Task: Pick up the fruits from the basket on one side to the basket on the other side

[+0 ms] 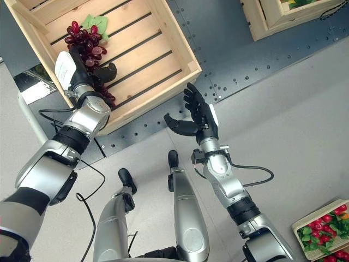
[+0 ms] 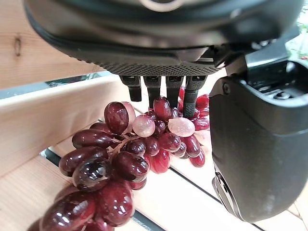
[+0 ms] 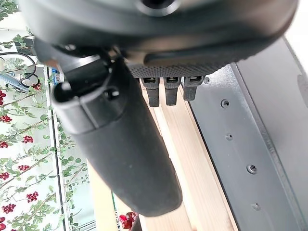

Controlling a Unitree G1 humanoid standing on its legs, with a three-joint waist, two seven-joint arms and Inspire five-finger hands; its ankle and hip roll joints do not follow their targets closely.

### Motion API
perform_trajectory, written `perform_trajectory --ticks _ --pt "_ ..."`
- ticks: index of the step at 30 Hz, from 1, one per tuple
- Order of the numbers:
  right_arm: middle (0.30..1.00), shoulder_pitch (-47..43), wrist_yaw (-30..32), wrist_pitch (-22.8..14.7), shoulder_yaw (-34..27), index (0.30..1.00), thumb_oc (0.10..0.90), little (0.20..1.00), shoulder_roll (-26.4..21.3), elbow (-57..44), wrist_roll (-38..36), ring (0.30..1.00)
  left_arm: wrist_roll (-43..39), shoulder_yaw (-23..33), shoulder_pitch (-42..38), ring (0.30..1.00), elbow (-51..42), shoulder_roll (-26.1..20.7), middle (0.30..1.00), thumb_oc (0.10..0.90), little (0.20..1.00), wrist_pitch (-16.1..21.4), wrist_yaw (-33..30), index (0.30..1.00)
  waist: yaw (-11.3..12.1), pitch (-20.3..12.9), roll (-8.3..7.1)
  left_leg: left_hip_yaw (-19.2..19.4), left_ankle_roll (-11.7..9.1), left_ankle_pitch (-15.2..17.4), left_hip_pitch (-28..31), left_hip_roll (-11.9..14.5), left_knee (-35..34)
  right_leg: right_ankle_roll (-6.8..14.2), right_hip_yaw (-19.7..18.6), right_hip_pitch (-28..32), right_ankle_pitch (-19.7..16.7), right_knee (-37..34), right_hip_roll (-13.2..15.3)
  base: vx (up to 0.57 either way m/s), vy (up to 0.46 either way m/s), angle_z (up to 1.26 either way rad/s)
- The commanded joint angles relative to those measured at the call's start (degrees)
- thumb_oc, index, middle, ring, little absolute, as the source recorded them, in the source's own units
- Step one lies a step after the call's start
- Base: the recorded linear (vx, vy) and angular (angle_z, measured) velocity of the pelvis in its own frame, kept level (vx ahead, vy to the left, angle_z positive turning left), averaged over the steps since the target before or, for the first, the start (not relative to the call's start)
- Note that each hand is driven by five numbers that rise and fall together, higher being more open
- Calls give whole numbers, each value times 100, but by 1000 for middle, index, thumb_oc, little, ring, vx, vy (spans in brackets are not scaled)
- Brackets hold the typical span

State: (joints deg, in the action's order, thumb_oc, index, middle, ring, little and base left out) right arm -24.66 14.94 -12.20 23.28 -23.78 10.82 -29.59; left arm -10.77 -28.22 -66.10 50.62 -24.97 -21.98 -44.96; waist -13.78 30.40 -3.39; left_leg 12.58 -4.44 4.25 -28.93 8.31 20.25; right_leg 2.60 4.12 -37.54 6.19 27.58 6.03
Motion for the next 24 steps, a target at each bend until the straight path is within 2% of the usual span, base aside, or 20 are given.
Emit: perform_trajectory --ticks 1,4,7,8,9,12,14,18,24 --pt "900 -225 244 -390 -329 900 800 900 182 -608 200 900 -728 359 137 900 580 -172 900 800 900 -883 352 900 105 -60 -271 252 320 -51 -250 -243 155 -40 -16 329 -112 -442 -235 0 0 0" --pt "900 -288 321 -336 -296 900 800 900 160 -622 135 900 -1170 343 185 900 763 -103 900 800 900 -1142 694 900 112 -60 -276 220 318 -75 -269 -252 149 -45 6 333 -119 -456 -230 0 0 0" --pt "900 -337 385 -338 -270 900 800 900 165 -567 71 900 -1902 344 220 900 869 13 900 800 900 -844 1346 900 102 -60 -270 216 333 -74 -250 -249 141 -42 4 344 -115 -450 -222 0 0 0" --pt "900 -333 384 -339 -278 900 800 900 162 -570 54 900 -2042 362 247 639 812 62 639 626 639 -708 1457 639 102 -60 -263 216 338 -75 -244 -253 133 -40 -2 343 -113 -442 -223 0 0 0" --pt "900 -333 395 -342 -297 900 800 900 177 -557 39 900 -2064 398 282 300 695 158 300 400 300 -337 1556 300 101 -60 -247 233 344 -79 -221 -255 108 -29 -7 345 -118 -439 -230 0 0 0" --pt "900 -338 378 -409 -313 900 800 900 210 -490 44 900 -2035 352 269 300 558 229 300 400 300 52 1585 300 96 -60 -241 257 344 -74 -200 -245 102 -20 1 362 -127 -451 -223 -1 -3 2" --pt "900 -360 382 -479 -347 900 800 900 202 -466 14 900 -1695 356 213 300 249 269 300 400 300 343 1350 300 111 -60 -251 259 340 -57 -186 -242 114 -15 6 378 -132 -449 -228 -1 -18 10" --pt "900 -247 340 -547 -393 900 800 900 202 -532 -27 900 -1111 357 186 300 -7 230 300 400 300 556 1117 300 111 -60 -294 282 341 -43 -151 -233 116 -19 20 425 -132 -465 -235 -4 -10 4" --pt "900 -43 228 -742 -408 900 800 900 184 -572 -78 900 -765 363 247 300 -303 184 300 400 300 952 966 300 103 -60 -311 335 356 -46 -77 -223 50 -22 19 476 -138 -517 -235 0 0 0"
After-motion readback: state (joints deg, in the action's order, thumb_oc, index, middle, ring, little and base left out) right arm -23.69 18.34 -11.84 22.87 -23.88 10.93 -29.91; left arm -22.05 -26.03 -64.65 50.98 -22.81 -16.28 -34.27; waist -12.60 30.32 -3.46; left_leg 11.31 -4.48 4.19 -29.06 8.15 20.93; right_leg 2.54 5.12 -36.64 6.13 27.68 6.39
